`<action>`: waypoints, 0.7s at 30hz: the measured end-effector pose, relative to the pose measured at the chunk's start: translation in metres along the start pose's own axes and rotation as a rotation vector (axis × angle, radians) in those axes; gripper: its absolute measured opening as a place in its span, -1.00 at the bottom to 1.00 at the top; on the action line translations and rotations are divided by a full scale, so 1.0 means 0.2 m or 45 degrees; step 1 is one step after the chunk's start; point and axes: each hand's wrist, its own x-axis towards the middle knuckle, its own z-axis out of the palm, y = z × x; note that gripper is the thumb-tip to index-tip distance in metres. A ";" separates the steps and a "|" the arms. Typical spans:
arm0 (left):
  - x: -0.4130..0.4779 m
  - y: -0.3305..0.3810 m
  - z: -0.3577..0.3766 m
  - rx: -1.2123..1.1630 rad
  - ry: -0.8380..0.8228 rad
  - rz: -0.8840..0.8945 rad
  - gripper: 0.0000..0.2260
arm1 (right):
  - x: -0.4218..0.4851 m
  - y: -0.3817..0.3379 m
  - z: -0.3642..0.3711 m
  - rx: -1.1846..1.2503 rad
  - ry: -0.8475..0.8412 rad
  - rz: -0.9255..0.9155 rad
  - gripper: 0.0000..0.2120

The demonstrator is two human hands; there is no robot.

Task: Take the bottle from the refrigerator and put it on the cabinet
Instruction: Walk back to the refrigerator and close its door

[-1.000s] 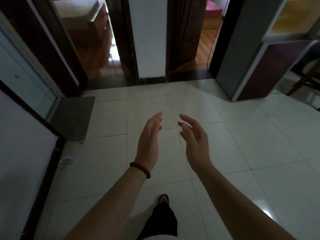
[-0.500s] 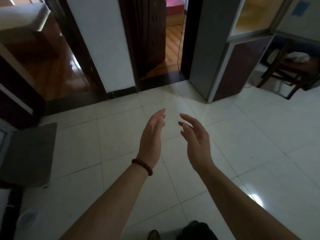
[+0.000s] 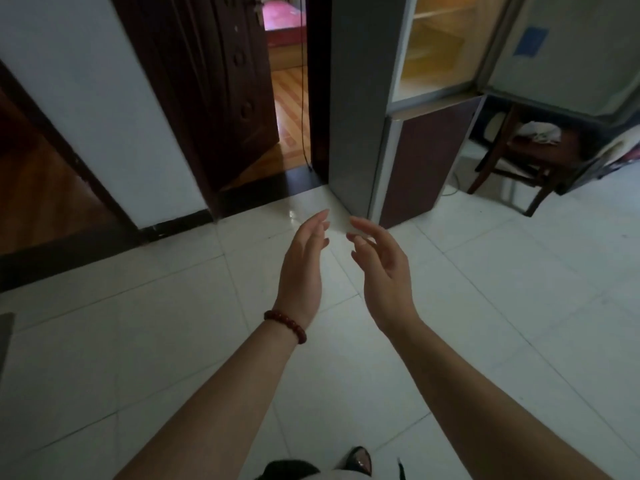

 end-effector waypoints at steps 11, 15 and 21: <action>0.89 0.02 0.62 -0.027 -0.131 0.052 -0.64 | 0.93 0.19 -0.47 -0.033 0.168 -0.011 -0.69; 1.33 0.08 0.82 -0.072 -0.195 0.113 -0.60 | 1.37 0.23 -0.60 -0.053 0.190 -0.068 -0.75; 1.93 0.21 1.02 -0.120 -0.265 0.163 -0.68 | 1.99 0.22 -0.74 -0.038 0.237 -0.119 -0.77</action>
